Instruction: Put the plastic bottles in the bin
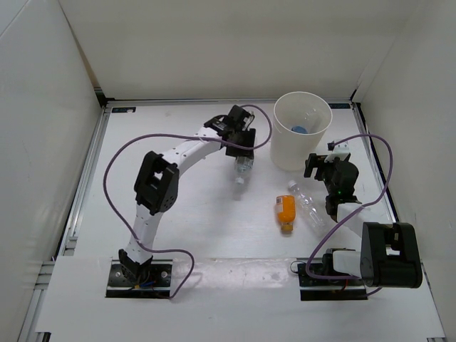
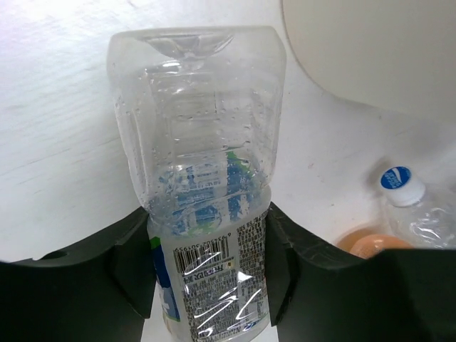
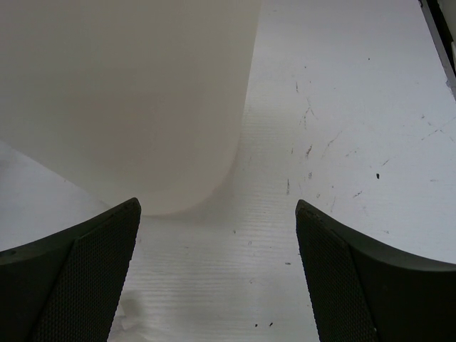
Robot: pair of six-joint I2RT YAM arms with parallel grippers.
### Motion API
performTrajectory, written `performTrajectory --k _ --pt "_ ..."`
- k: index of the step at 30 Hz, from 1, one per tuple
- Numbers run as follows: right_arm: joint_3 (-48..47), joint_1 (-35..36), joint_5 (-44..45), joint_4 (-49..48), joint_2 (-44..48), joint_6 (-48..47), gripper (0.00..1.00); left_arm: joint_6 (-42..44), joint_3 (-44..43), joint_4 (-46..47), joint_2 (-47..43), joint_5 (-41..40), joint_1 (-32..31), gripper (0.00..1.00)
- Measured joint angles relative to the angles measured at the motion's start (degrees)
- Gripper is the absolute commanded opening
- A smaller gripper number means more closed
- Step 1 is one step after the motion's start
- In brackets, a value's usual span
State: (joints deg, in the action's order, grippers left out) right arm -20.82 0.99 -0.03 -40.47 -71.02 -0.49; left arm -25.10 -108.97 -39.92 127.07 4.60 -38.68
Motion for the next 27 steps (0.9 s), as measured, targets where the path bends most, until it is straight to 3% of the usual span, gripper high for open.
performTrajectory --k 7,13,21,27 --pt "0.0 0.0 0.0 0.0 0.0 0.0 0.90 2.0 -1.1 -2.4 -12.7 -7.1 1.7 0.42" --pt "0.0 0.0 0.0 0.0 0.0 0.0 0.90 6.9 -9.3 10.1 -18.2 -11.7 0.0 0.42" --pt "0.0 0.0 0.0 0.0 0.0 0.0 0.90 12.9 -19.5 30.4 -11.6 -12.1 -7.0 0.42" --pt "0.0 0.0 0.0 0.0 0.0 0.0 0.90 18.5 -22.6 42.1 -0.5 -12.0 -11.1 0.50"
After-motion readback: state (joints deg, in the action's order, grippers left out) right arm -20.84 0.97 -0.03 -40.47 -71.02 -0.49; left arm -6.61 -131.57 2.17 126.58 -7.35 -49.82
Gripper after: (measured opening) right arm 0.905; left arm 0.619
